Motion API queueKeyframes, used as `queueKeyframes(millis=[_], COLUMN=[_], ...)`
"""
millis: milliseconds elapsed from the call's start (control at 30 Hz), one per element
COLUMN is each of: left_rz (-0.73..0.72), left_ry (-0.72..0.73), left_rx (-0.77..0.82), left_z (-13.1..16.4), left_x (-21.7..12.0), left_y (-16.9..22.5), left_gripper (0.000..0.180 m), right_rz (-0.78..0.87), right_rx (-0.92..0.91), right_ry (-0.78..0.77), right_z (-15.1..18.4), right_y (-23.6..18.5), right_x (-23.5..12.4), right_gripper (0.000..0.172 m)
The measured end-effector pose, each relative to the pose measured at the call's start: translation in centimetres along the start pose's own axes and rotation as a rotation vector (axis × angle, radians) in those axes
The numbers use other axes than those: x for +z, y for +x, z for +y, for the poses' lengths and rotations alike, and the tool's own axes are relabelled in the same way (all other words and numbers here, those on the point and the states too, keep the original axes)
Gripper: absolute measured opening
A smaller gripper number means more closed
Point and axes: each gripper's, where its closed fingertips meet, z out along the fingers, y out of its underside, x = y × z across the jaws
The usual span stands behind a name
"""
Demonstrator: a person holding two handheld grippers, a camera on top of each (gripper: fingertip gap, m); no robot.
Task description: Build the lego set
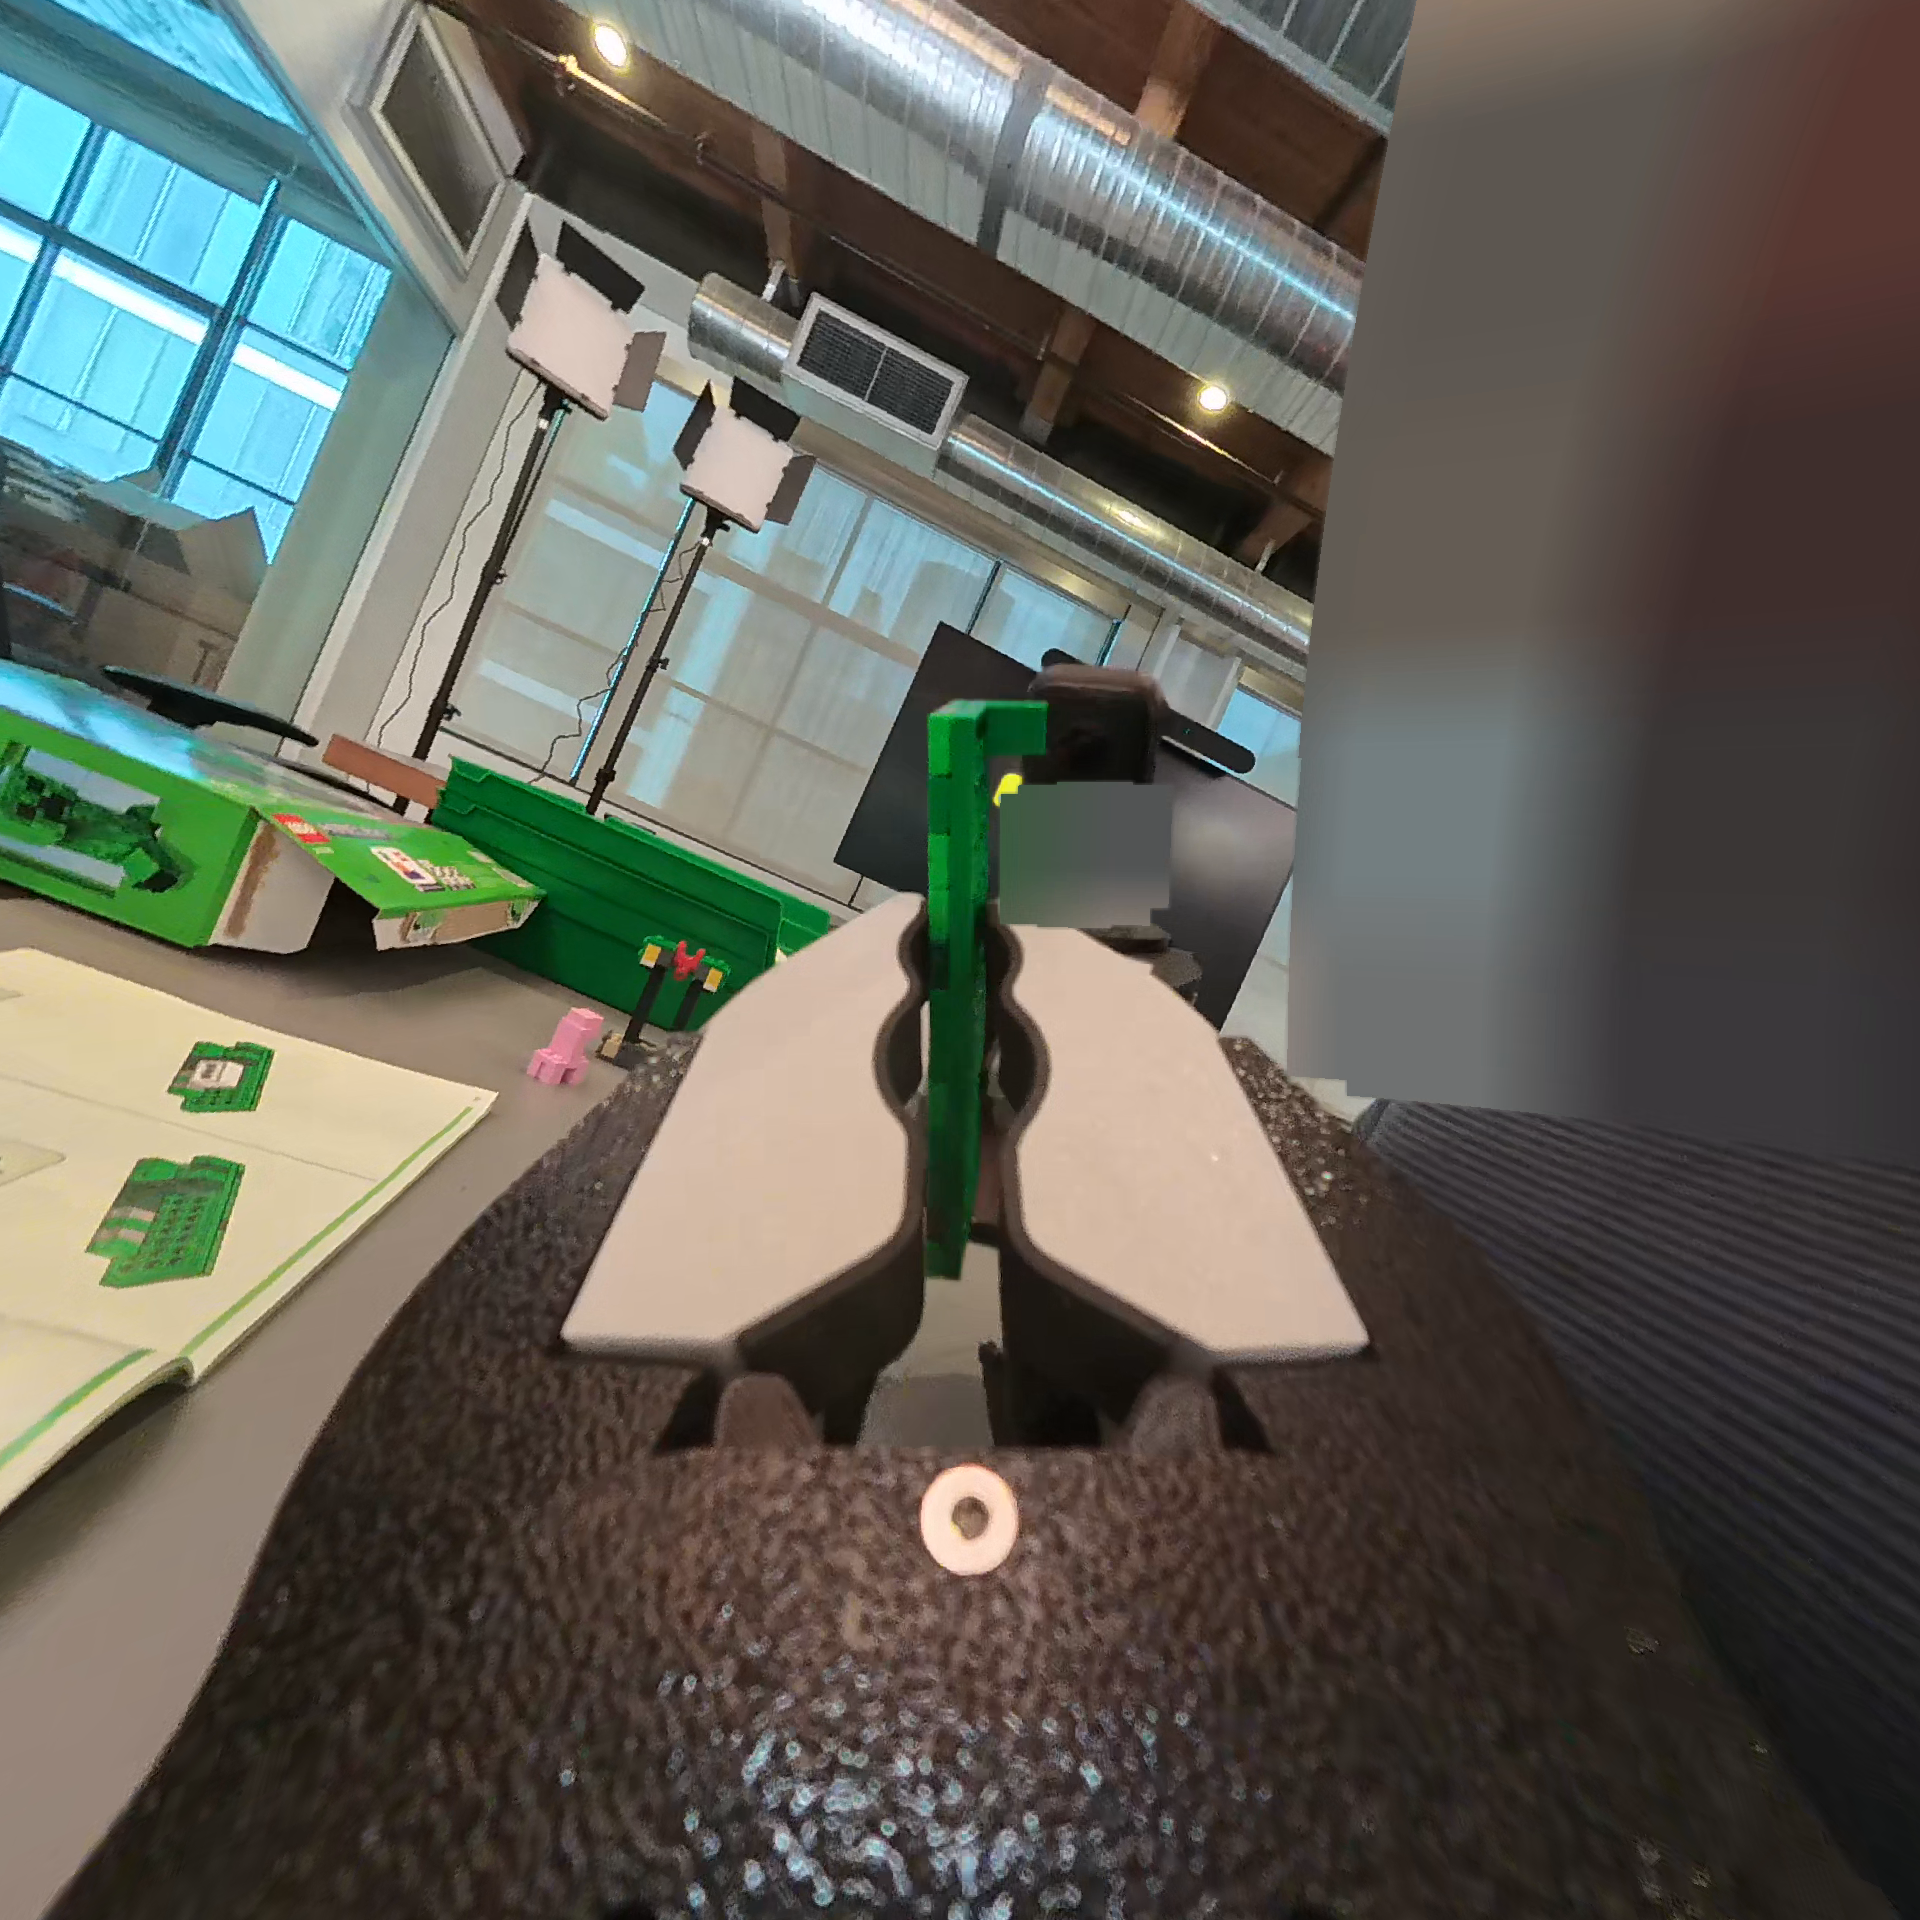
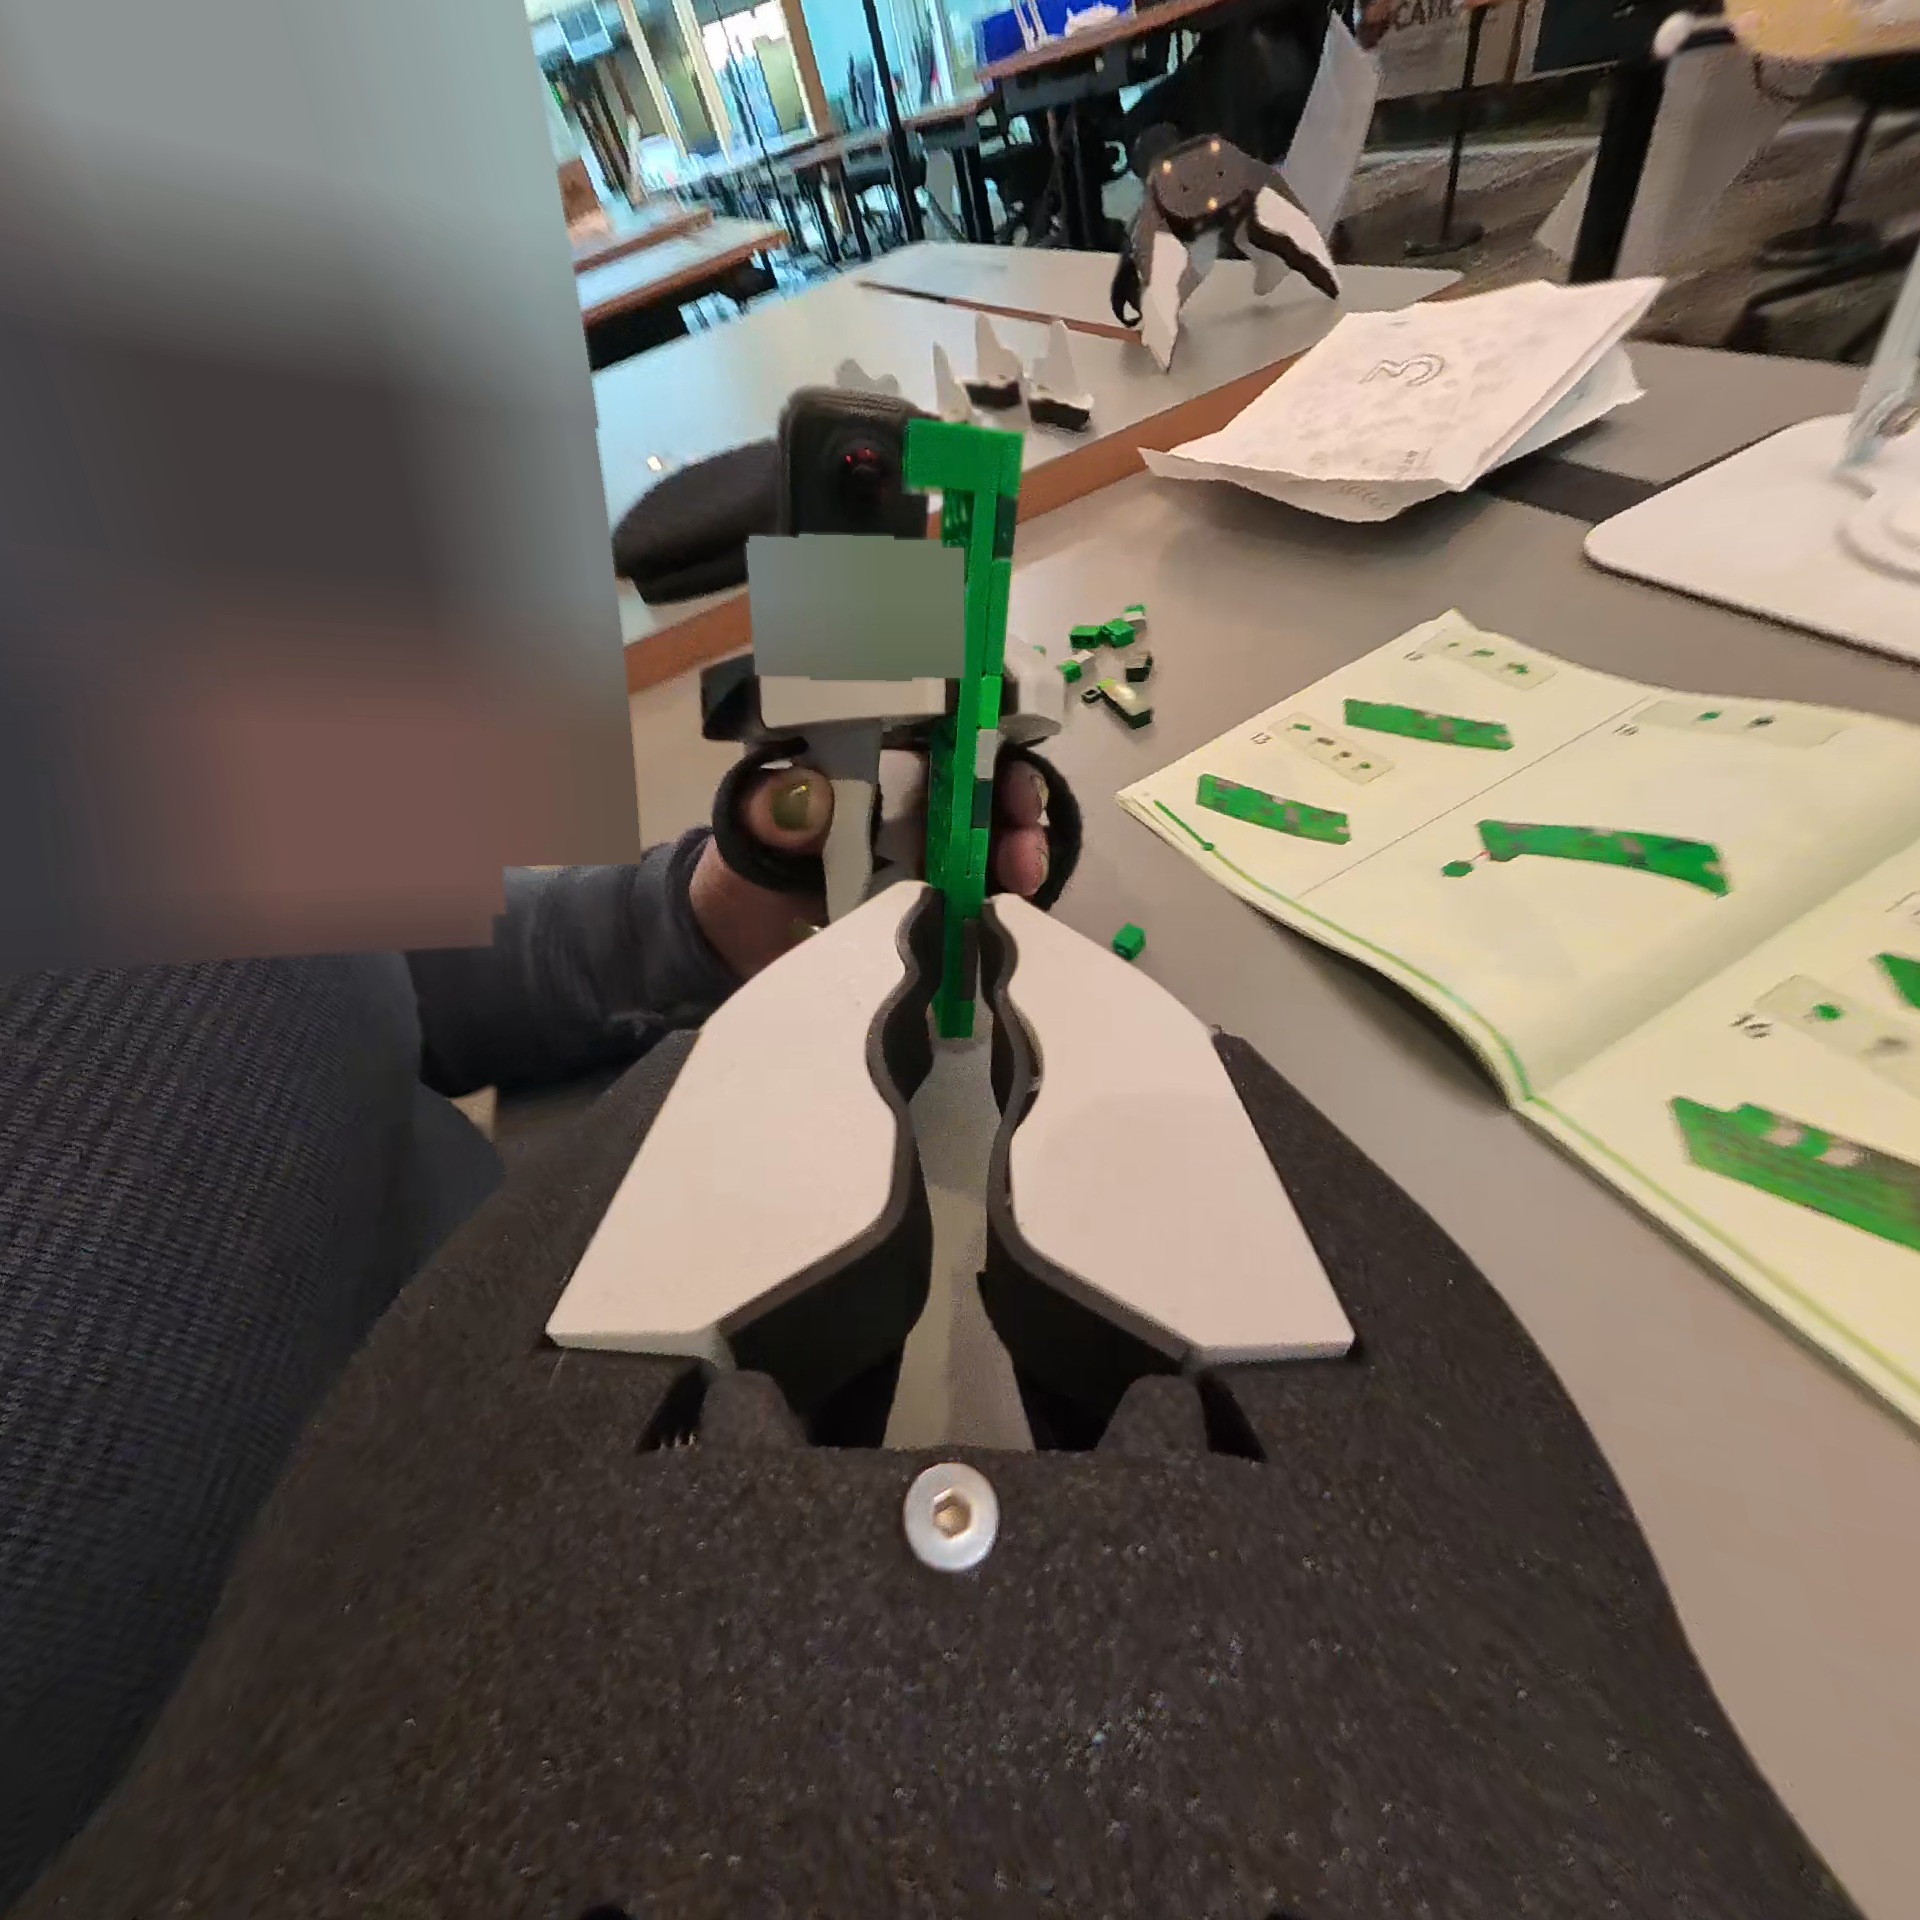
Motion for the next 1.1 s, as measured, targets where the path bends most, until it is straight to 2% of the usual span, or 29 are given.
queueKeyframes(millis=[300,433,533,633,667,700,733,867,933,967,1033,1100], left_rz=[0.059,0.063,0.048,0.052,0.076,0.106,0.117,0.063,0.052,0.051,0.056,0.055], left_ry=[-0.033,-0.045,-0.047,-0.033,-0.039,-0.054,-0.068,-0.068,-0.061,-0.059,-0.061,-0.071], left_rx=[0.083,0.089,0.105,0.08,0.054,0.009,-0.048,-0.156,-0.184,-0.191,-0.195,-0.191], left_z=[0.3,0.5,0.4,-0.1,-0.1,0.0,0.1,0.3,0.4,0.4,0.5,0.7], left_x=[0.2,0.3,0.2,-0.1,-0.2,-0.2,-0.2,-0.3,-0.3,-0.3,-0.3,-0.1], left_y=[1.2,1.4,1.2,1.2,1.4,1.7,1.6,0.2,-0.1,-0.2,-0.1,-0.1], left_gripper=[0.029,0.033,0.035,0.032,0.014,0.006,0.006,0.006,0.005,0.005,0.005,0.006], right_rz=[0.205,0.238,0.189,0.058,0.014,-0.025,-0.052,-0.025,-0.046,-0.072,-0.095,-0.086], right_rx=[-0.379,-0.442,-0.331,-0.1,-0.027,0.028,0.065,0.094,0.123,0.15,0.188,0.198], right_ry=[-0.179,-0.22,-0.188,-0.12,-0.098,-0.079,-0.064,-0.009,0.013,0.011,0.004,-0.004], right_z=[-1.6,-1.6,-1.4,-1.1,-1.0,-0.9,-0.8,-0.6,-0.6,-0.4,-0.1,0.2], right_y=[-0.5,-0.5,-0.3,-0.7,-0.9,-1.1,-1.2,-0.4,-0.3,-0.5,-0.6,-0.4], right_x=[-1.7,-1.9,-1.9,-1.8,-1.7,-1.7,-1.6,-1.5,-1.3,-1.1,-0.7,-0.5], right_gripper=[0.006,0.006,0.006,0.006,0.006,0.006,0.006,0.007,0.023,0.023,0.021,0.007])
